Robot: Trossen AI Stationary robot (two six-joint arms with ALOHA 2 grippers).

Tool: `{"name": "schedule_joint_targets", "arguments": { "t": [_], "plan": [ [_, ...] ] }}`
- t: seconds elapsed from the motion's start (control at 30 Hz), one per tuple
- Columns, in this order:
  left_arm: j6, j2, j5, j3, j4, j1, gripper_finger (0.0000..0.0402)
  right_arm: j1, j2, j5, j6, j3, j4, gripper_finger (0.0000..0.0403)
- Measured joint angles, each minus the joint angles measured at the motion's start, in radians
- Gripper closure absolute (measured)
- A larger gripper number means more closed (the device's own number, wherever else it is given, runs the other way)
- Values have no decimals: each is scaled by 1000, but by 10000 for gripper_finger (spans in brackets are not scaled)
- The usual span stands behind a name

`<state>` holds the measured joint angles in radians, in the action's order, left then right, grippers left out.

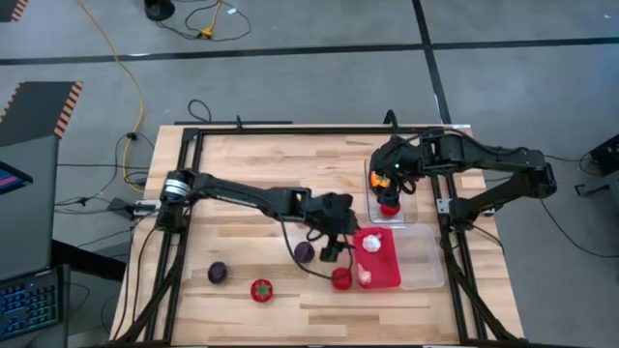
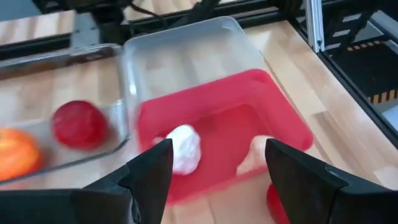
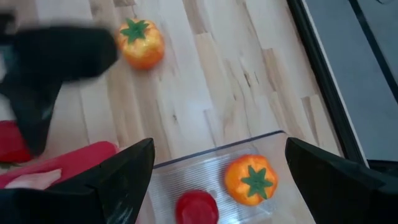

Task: Sort produce into baskets
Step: Put the right red tomato into the top transparent bin

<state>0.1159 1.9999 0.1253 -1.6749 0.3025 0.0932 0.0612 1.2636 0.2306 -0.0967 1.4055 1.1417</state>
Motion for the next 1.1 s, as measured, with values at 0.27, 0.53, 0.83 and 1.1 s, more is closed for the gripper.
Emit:
{"name": "schedule_joint_targets", "arguments": {
  "t": [0.27, 0.53, 0.83, 1.1],
  "plan": [
    [-10, -205, -101, 112, 152, -42, 161, -68, 0, 0, -21, 0, -5, 17],
    [-77, -532, -316, 435, 77, -52, 161, -102, 0, -1, -27, 0, -28, 17],
    [-177, -885, -427, 920, -278, -54, 161, -140, 0, -25, -30, 0, -102, 5],
    [-260, -1054, -428, 1158, -440, -54, 161, -217, 0, -26, -102, -13, -264, 4]
  ]
}}
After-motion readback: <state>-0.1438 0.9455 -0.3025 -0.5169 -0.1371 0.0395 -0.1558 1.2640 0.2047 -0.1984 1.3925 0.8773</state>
